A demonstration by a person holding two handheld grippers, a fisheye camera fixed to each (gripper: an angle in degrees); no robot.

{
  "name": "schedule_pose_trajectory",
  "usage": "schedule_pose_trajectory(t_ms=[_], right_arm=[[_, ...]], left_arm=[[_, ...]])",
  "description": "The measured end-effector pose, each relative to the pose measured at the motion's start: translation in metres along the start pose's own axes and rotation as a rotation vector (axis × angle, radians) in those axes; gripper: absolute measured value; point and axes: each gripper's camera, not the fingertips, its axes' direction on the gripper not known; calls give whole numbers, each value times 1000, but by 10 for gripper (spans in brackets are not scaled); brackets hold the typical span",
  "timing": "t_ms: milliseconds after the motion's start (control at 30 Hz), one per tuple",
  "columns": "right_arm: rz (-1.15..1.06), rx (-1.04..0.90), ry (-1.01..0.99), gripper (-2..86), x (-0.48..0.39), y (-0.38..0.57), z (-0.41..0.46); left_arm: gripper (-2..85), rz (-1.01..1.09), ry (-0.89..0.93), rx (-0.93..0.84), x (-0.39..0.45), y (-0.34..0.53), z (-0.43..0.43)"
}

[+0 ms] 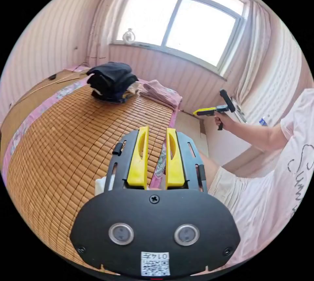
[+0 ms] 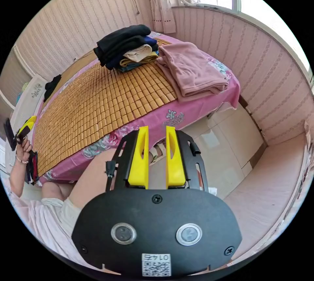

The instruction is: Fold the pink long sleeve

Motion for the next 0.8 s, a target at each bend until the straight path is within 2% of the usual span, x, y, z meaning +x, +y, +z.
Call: schedule_pose_trajectory(t_ms=[67, 200, 300, 400, 533, 667, 800], right_arm=[[-34, 48, 70, 93, 18, -19, 5], [-59, 101, 142, 122, 43, -59, 24], [-87, 14, 188, 153, 66, -92, 59], [-93, -117, 239, 125, 91, -112, 90], [-84, -44, 129, 56, 120, -114, 54], [-129, 105, -93, 37, 148, -103, -10], [-152, 188, -227, 31, 165, -89, -48]], left_arm=[[92, 131, 30, -108, 17, -56, 80], [105, 226, 98, -243, 37, -126, 205], [116, 286, 169, -328, 54, -177, 307], [113, 196, 195, -386, 54, -223, 390], [110, -27, 222, -374, 37, -267, 456], [125, -79, 264, -369, 30, -295, 497], [71, -129, 89, -476, 26, -298, 512]])
